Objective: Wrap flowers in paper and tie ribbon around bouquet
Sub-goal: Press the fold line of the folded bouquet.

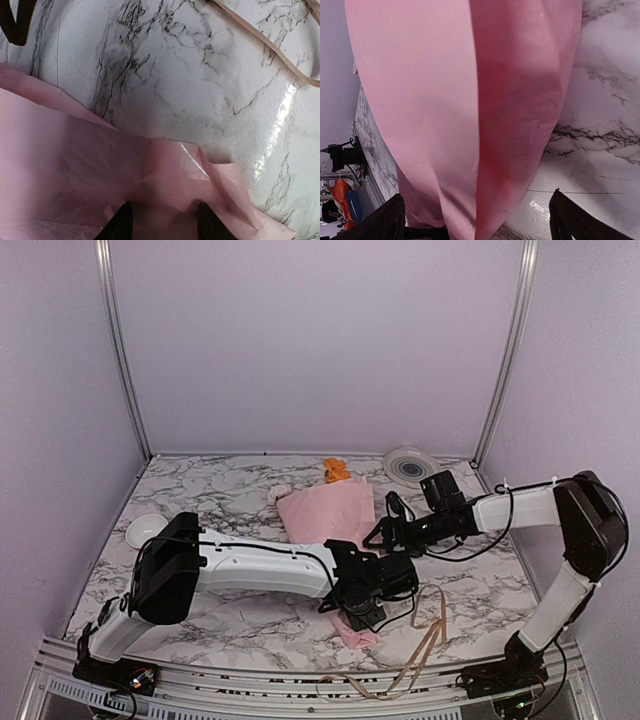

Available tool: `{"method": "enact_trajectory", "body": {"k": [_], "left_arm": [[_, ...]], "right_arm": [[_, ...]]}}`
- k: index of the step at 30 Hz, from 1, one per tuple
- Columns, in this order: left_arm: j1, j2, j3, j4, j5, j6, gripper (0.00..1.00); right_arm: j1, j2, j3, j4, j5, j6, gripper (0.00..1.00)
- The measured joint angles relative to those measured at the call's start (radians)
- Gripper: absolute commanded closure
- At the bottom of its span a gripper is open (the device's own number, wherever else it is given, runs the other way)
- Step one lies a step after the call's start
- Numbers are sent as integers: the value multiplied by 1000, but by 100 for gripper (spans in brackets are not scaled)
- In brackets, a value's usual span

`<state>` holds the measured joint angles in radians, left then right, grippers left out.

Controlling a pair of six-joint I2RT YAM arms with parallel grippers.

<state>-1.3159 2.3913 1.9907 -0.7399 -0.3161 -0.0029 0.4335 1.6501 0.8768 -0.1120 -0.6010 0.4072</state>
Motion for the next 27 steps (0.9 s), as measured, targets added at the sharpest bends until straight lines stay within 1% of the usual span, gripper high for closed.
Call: {"method": "enact_trajectory", "body": {"k": [1,3,7,8,13,17,18,20,24,26,27], "left_arm": [[0,-1,-2,2,0,1,56],[0,-3,-7,5,-1,3,56],[0,-8,-16,11,-2,7,56],[0,-10,-20,12,-2,8,56],[0,-21,-37,13,-3,11,56],[0,-29,-52,21,-4,11,56],[0,-31,-56,23,-4,11,56],[0,-34,-62,29,-4,11,55],[0,-40,-68,35,-4,14,37],[2,-59,-85,47,26,10,32],[2,-78,-106,62,48,13,27]], "right_arm": [[0,17,-8,4,-20,0,5],[2,60,-21,21,-55,0,10],[25,127,-24,103,-129,3,24],[34,139,-24,124,-143,5,29],[66,195,-32,227,-175,47,65],[67,209,-53,291,-188,98,96],[67,211,-56,307,-194,102,100],[67,213,-66,345,-209,138,100],[67,213,-80,386,-218,172,100],[68,213,-82,395,-218,182,100],[68,213,-82,396,-217,184,100]]}}
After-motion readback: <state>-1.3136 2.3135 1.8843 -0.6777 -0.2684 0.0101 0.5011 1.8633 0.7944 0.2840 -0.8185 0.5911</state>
